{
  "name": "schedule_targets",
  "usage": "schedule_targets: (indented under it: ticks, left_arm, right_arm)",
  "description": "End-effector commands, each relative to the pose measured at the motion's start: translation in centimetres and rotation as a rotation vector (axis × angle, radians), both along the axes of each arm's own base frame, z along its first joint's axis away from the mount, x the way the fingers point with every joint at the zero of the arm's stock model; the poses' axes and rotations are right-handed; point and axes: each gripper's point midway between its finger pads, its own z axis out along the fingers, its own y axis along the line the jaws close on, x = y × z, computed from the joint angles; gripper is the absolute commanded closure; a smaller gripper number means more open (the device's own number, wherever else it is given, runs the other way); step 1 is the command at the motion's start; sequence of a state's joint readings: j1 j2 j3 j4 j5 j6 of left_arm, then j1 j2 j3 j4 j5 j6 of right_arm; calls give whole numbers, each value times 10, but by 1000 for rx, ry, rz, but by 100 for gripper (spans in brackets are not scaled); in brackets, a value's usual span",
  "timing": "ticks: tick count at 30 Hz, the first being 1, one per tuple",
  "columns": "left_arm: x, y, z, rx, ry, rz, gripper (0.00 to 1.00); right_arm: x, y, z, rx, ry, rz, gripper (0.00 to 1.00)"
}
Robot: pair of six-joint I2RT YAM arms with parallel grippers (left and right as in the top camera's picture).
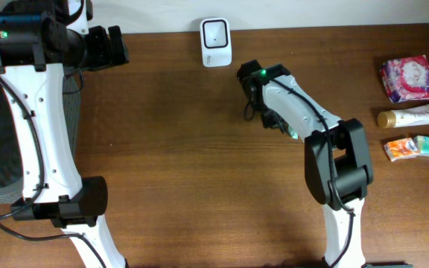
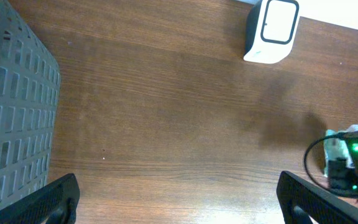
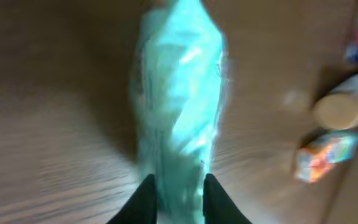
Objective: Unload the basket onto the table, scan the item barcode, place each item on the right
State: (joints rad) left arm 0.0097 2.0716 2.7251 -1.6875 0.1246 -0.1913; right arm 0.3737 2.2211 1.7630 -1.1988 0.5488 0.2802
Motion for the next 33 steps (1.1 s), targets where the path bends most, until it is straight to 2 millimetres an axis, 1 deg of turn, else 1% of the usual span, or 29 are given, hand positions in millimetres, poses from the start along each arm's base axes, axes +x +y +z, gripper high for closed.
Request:
schedule_targets:
  ticks: [1,2,3,4,5,6,7,8,9,10,11,12,13,15,16,17,19,20,21,23,24,29,30,31,32,33]
  left_arm:
    - [-6,-2,14,-6,-38,-10,1]
    - [-6,-2,14,-6,-38,-10,1]
    - [-6,-2,14,-6,-38,-10,1]
    - [-6,-2,14,-6,-38,-10,1]
    - [-6,-2,14,-6,-38,-10,1]
    - [-6,-2,14,-6,-38,-10,1]
    - [-6,-2,14,-6,-38,-10,1]
    - [-6,-2,14,-6,-38,-10,1]
    - [-6,-2,14,-6,-38,-10,1]
    - [-6,-2,14,-6,-38,-10,1]
    - [-6,-2,14,-6,-38,-10,1]
    - [-6,-2,14,-6,-38,-10,1]
    - [-6,-2,14,-6,-38,-10,1]
    - [-6,-2,14,-6,-38,-10,1]
    - [-6,-2,14,-6,-38,-10,1]
    - [-6,-2,14,-6,-38,-10,1]
    - [-6,-2,14,-6,-38,-10,1]
    - [-6,-2,14,-6,-38,-10,1]
    - [-6,-2,14,-6,-38,-10,1]
    - [-6,-2,14,-6,-38,-10,1]
    - [-6,-2,14,-6,-38,-10,1]
    - [-6,-2,14,-6,-38,-10,1]
    - [-6,-2,14,-6,-38,-10,1]
    - [-6,-2,14,-6,-38,-10,1]
    - [-6,-2,14,-6,-38,-10,1]
    - [-6,-2,14,-6,-38,-10,1]
  right_arm:
    - [-17,54,-16,222,83,41,74]
    - [-21,70,-17,266,93,61,62]
    - [-23,86,-15,306,101,81,54]
    - [-26,103,-11,358,109,100,50]
    - [-26,112,-7,379,109,112,42]
    - [-24,118,2,384,101,125,38]
    - [-18,117,22,379,80,125,28]
    - [-10,113,36,386,58,117,14]
    - [-4,107,46,390,44,107,10]
    - [6,96,59,400,24,102,10]
    - [19,76,70,413,3,98,8]
    - [28,54,72,426,10,110,7]
    - [30,42,70,450,29,121,8]
    - [30,27,64,539,78,153,10]
    - [29,16,59,642,105,164,12]
    - [29,9,54,733,116,165,13]
    - [32,0,47,887,107,151,17]
    - [33,-2,44,929,102,148,17]
    - [34,-6,37,987,92,132,17]
    - [33,-8,23,1021,90,115,17]
    - [31,-8,14,1021,96,112,16]
    - [11,-3,-33,1027,146,92,17]
    - [7,-2,-41,1035,157,86,19]
    - [3,1,-46,1053,164,83,30]
    - [1,6,-48,1088,168,80,45]
    - [1,10,-46,1117,167,81,56]
